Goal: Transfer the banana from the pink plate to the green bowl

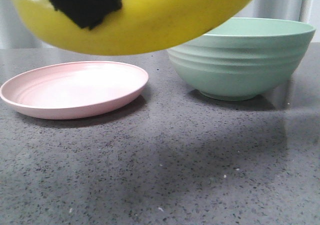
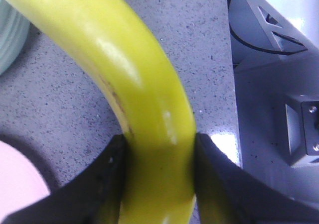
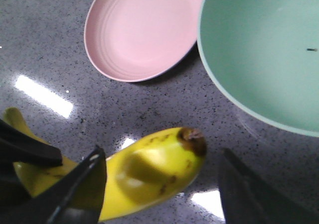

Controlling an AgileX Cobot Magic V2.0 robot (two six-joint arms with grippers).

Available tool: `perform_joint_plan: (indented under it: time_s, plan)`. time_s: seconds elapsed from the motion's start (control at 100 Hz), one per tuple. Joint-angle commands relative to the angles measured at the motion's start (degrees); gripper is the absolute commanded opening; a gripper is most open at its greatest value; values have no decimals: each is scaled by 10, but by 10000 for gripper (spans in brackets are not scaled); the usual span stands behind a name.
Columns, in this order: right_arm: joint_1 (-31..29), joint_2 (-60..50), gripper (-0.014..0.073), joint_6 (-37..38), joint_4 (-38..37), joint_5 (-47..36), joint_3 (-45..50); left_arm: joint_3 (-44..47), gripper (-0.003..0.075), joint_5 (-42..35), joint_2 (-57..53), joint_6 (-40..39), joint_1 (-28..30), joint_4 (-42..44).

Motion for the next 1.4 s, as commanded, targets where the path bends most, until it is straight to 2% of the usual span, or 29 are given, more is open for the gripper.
perform_joint_plan:
  time_s: [0.0,0.42,0.49,0.56,0.68,0.8,0.85,0.92,1.04,1.14,1.2,1.39]
  plan:
    - [-1,-7,405,-7,44,-33,-19,-20,-19,-46,-14,1,-5,-23]
    - [-1,33,397,-7,85,-27,-18,-20,-19,-56,-14,1,-5,-29]
    - [-1,38,375,-7,85,-27,-18,-20,-19,-56,-14,1,-5,-29]
    - [-1,39,297,-7,85,-23,-18,-20,-18,-56,-14,1,-5,-29]
    - [-1,39,101,-7,85,-20,-18,-20,-18,-58,-14,0,-5,-29]
    - [-1,39,-35,-7,85,-19,-18,-20,-11,-60,-14,-5,-5,-31]
    - [-1,39,-66,-7,85,-19,-18,-20,23,-59,-14,-5,-5,-33]
    - [-1,39,-78,-7,85,-18,-18,-20,119,-54,-14,-5,-5,-41]
    - [-1,39,-78,-8,85,-18,-18,-20,375,-53,-14,-5,-5,-51]
    - [-1,39,-78,-8,85,-18,-18,-20,536,-53,-14,-5,-5,-54]
    - [-1,39,-78,-8,85,-22,-18,-21,560,-51,-16,-5,-5,-54]
    - [-5,39,-78,-23,68,-58,-32,-53,559,-36,-32,-6,-5,-50]
